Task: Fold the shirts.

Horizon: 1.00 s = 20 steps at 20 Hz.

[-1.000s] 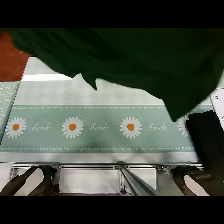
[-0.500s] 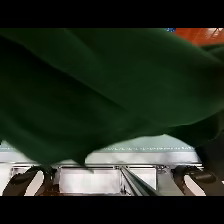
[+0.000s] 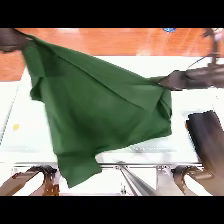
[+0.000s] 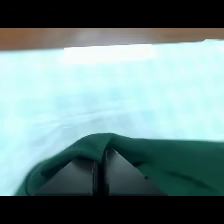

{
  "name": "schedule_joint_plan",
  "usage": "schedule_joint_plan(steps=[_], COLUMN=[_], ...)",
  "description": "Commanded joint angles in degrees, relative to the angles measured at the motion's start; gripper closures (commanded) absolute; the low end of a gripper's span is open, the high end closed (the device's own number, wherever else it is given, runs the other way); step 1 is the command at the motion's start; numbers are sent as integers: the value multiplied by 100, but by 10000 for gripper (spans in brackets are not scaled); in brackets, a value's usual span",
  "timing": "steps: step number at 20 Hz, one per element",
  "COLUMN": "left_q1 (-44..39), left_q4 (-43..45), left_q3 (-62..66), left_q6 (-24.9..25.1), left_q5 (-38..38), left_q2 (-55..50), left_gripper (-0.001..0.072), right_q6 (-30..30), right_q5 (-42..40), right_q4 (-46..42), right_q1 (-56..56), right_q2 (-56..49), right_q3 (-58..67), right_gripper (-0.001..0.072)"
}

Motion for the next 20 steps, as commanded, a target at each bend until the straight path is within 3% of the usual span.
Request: schedule_joint_plan(steps=[1, 3, 5, 6, 7, 8, 12, 15, 17, 20], left_q1=[-127, -122, -125, -114, -101, -42, 828, 1318, 1414, 1845], left_q4=[-400, -492, -811, -986, -1040, -1019, -221, 420, 833, 1239], left_q3=[-59, 446, 826, 927, 999, 1086, 1388, 931, -127, -1917], left_q6=[-70, -503, -555, -557, -675, -876, -1215, -1130, -964, -629], left_q5=[966, 968, 769, 656, 487, 153, -1655, -2850, -2627, -2022], left_q2=[-1674, -2559, -3209, -3405, -3530, -3613, -3574, -3235, -2586, -1626], left_gripper=[681, 666, 666, 606, 319, 195, 196, 196, 196, 197], right_q6=[-177, -179, -177, -175, -162, -98, -153, -208, -205, -262], right_q5=[-1200, -1303, -1333, -1364, -1360, -1239, -133, 693, 474, -564], right_q4=[155, 702, 1309, 1604, 1786, 1897, 1784, 732, 157, 184], right_q1=[-111, -308, -481, -586, -704, -879, -1996, -2691, -2951, -3174], right_q2=[-1696, -2693, -3449, -3731, -3912, -4013, -3633, -3036, -2363, -1102], right_q3=[197, 903, 1539, 1775, 1943, 2096, 2264, 2031, 1117, -1150], right_gripper=[689, 688, 662, 482, 289, 295, 297, 297, 296, 297])
